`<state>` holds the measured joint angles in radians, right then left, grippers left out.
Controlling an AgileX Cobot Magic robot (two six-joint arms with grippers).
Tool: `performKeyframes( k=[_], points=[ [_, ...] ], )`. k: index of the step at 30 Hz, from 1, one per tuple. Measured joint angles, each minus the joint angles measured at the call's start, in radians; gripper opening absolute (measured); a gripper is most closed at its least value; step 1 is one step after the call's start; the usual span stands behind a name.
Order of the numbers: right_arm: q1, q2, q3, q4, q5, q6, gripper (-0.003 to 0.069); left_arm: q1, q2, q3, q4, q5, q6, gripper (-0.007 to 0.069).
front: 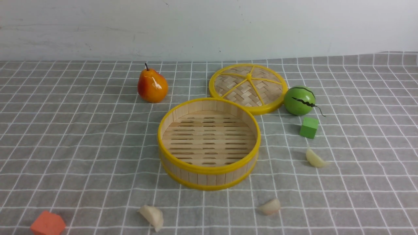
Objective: Put the dumplings into the steamer on the table with the grey tablecloth.
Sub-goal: 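Reach for and grasp a dumpling on the table with the left gripper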
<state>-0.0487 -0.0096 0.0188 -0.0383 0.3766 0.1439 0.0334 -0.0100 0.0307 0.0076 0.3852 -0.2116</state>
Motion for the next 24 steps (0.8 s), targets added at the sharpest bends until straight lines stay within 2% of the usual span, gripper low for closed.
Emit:
performKeyframes(
  k=[19, 24],
  points=[
    [0.0, 0.0, 0.0, -0.022, 0.0, 0.0, 0.024, 0.0, 0.0, 0.0, -0.008, -0.001, 0.0, 0.0237],
    [0.0, 0.0, 0.0, 0.029, 0.0, 0.011, 0.024, 0.0, 0.0, 0.0, -0.084, -0.015, 0.0, 0.0237]
  ],
)
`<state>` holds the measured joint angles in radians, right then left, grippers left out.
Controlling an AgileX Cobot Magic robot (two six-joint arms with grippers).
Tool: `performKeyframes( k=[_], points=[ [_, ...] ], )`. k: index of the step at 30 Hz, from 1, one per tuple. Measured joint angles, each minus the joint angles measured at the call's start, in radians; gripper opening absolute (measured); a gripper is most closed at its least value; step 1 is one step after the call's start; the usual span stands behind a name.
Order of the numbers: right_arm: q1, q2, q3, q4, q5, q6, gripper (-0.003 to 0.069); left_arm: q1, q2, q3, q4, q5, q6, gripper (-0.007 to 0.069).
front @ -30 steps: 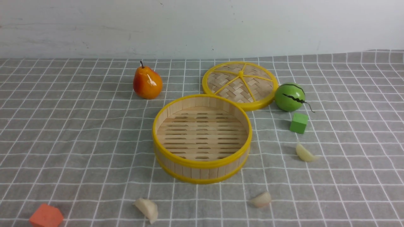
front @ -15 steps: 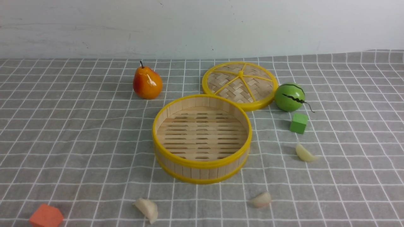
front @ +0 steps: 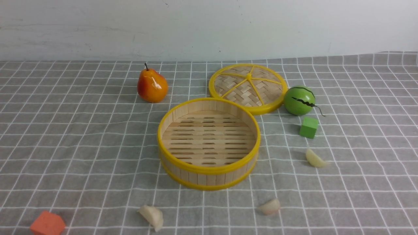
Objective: Put the dumplings into the steamer on the table with the grey tablecloth.
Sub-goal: 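Reach for and grasp a dumpling on the table with the left gripper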
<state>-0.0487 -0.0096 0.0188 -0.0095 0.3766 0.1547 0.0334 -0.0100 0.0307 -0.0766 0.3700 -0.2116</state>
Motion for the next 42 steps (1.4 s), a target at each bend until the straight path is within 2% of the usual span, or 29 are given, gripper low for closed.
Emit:
performKeyframes(
  k=[1, 2, 3, 5, 8, 10, 16, 18, 20, 25, 28, 30, 33, 36, 38, 42],
  points=[
    [0.0, 0.0, 0.0, 0.088, -0.002, 0.034, 0.024, 0.0, 0.0, 0.0, -0.051, -0.014, -0.014, 0.0237],
    [0.0, 0.0, 0.0, 0.088, -0.002, 0.04, 0.024, 0.0, 0.0, 0.0, -0.064, -0.017, -0.014, 0.0237],
    [0.0, 0.0, 0.0, 0.242, -0.002, 0.097, 0.024, 0.0, 0.0, 0.0, -0.219, -0.045, -0.08, 0.0237],
    [0.0, 0.0, 0.004, 0.431, -0.001, 0.203, 0.024, 0.0, 0.0, 0.0, -0.453, -0.066, -0.195, 0.0237],
    [0.0, 0.0, 0.008, 0.689, 0.001, 0.318, 0.024, 0.0, 0.0, 0.0, -0.735, -0.076, -0.337, 0.0237],
    [0.0, 0.0, 0.008, 0.802, -0.002, 0.342, 0.024, 0.0, 0.0, 0.0, -0.883, -0.088, -0.379, 0.0237],
    [0.0, 0.0, 0.008, 0.829, -0.025, 0.278, 0.024, 0.0, 0.0, 0.0, -0.965, -0.099, -0.383, 0.0237],
    [0.0, 0.0, 0.008, 0.821, -0.033, 0.22, 0.024, 0.0, 0.0, 0.0, -0.97, -0.09, -0.375, 0.0237],
    [0.0, 0.0, 0.0, 0.819, -0.024, 0.162, 0.024, 0.0, 0.0, -0.023, -0.969, -0.062, -0.308, 0.0237],
    [0.0, 0.037, -0.13, 0.793, 0.019, -0.073, 0.0225, 0.0, 0.006, -0.204, -0.895, 0.034, 0.057, 0.0218],
    [0.0, 0.175, -0.263, 0.744, 0.044, -0.222, 0.0153, 0.0, 0.11, -0.331, -0.791, 0.138, 0.167, 0.0151],
    [0.006, 0.293, -0.373, 0.666, 0.07, -0.35, 0.0065, 0.0, 0.255, -0.423, -0.677, 0.22, 0.193, 0.0068],
    [0.016, 0.451, -0.538, 0.547, 0.147, -0.448, -0.0011, 0.0, 0.436, -0.561, -0.498, 0.349, 0.204, -0.0014],
    [0.06, 0.624, -0.704, 0.437, 0.289, -0.459, -0.002, 0.0, 0.637, -0.713, -0.325, 0.514, 0.212, -0.0014],
    [0.106, 0.706, -0.77, 0.394, 0.381, -0.446, -0.002, -0.005, 0.714, -0.768, -0.269, 0.572, 0.212, -0.0014],
    [0.254, 0.894, -0.887, 0.302, 0.587, -0.431, -0.002, -0.123, 0.903, -0.876, -0.179, 0.631, 0.205, -0.0014]
  ],
)
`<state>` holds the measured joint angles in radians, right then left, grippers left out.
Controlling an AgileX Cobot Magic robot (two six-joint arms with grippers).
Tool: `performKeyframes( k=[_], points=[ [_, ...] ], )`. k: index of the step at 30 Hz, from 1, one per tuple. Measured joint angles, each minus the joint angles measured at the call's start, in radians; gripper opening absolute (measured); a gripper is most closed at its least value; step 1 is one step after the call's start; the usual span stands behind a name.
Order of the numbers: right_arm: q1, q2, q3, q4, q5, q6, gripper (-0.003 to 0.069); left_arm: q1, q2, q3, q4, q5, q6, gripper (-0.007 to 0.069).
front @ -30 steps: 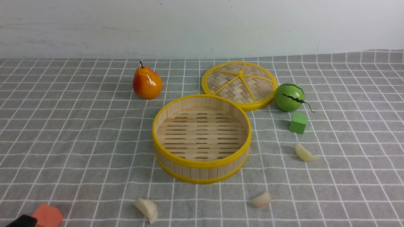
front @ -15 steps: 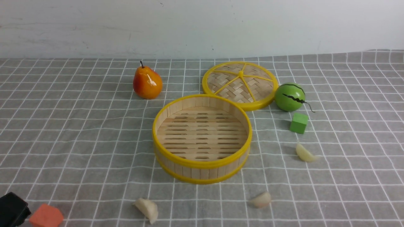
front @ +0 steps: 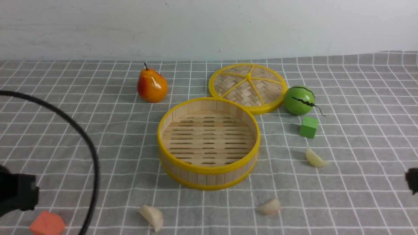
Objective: Put the dumplings into the steamer on the table with the grey tablecloth.
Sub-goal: 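Reach for and grasp a dumpling on the table with the left gripper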
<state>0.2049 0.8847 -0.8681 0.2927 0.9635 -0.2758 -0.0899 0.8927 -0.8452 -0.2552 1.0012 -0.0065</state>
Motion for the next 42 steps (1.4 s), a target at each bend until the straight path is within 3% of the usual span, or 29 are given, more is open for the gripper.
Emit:
performKeyframes(
  k=[5, 10, 20, 23, 26, 29, 34, 42],
  points=[
    [0.11, 0.138, -0.063, -0.048, 0.088, 0.0, -0.002, -0.196, 0.186, -0.063, 0.076, -0.005, -0.02, -0.0014],
    [0.174, 0.217, -0.091, -0.057, 0.072, 0.0, -0.0019, -0.353, 0.414, -0.121, 0.167, -0.06, -0.185, 0.0056],
    [0.175, 0.223, -0.092, -0.058, 0.031, 0.0, -0.0015, -0.412, 0.717, -0.144, 0.198, -0.248, -0.425, 0.0549],
    [0.175, 0.223, -0.092, -0.058, 0.021, 0.0, -0.0015, -0.412, 0.784, -0.144, 0.225, -0.312, -0.507, 0.0598],
    [0.175, 0.223, -0.092, -0.058, 0.015, 0.0, -0.0013, -0.412, 0.84, -0.146, 0.239, -0.364, -0.566, 0.0582],
    [0.175, 0.223, -0.092, -0.058, 0.015, 0.0, -0.0011, -0.412, 0.867, -0.147, 0.24, -0.392, -0.587, 0.0507],
    [0.175, 0.223, -0.092, -0.058, 0.015, 0.0, -0.0006, -0.413, 0.869, -0.147, 0.241, -0.395, -0.594, 0.0223],
    [0.175, 0.223, -0.092, -0.058, 0.014, 0.0, 0.0, -0.413, 0.745, -0.221, 0.241, -0.3, -0.517, 0.0229]
  ],
)
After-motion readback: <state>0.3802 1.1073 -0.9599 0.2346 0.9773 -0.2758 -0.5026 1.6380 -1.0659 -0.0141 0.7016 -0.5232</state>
